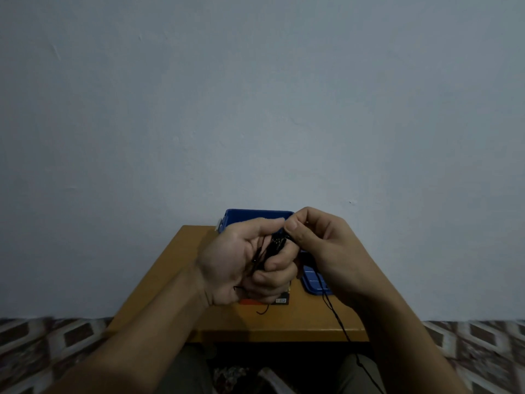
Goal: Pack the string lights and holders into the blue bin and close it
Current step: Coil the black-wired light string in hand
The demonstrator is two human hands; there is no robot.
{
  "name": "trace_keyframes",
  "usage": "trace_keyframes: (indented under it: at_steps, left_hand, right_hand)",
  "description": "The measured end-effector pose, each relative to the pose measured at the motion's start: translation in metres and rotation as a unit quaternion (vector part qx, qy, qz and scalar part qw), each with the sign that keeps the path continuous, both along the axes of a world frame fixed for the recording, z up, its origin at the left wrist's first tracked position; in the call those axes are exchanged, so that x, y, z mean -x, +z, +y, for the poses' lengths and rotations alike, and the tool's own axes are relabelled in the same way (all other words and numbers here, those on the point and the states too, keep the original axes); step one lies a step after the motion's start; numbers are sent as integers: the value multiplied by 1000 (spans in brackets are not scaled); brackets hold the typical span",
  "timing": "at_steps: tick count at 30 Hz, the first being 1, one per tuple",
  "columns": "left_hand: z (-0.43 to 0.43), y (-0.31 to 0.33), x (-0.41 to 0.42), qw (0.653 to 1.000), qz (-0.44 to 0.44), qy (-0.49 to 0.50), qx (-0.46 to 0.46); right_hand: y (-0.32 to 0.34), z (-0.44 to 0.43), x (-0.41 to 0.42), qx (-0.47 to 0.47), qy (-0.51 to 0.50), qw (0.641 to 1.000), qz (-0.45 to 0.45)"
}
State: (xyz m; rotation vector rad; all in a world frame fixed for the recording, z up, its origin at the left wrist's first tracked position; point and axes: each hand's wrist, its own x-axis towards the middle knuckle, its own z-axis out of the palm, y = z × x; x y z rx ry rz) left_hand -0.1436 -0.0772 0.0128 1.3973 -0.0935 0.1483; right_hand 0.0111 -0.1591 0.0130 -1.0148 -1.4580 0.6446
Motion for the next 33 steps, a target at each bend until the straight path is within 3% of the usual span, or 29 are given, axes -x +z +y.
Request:
trace_keyframes:
  at_steps: [9,13,17,24,33]
  left_hand:
    - [-3,1,1,999,-6,12,-31]
    - [-6,4,0,1000,-8,9,27]
    - [-5,6,-1,992,-77,2,100]
    - [-8,7,-5,979,-125,99,125]
    - [-10,13,-7,938,-164,256,166]
  right_hand:
    - [-1,2,-4,-9,18,1000,19]
    - [-2,3,-6,16,24,999,36]
    - [-13,8,-6,48,14,999,10]
    - [-20,6,1,97,-3,991,-90]
    - [-23,2,-3,130,17,978,-164]
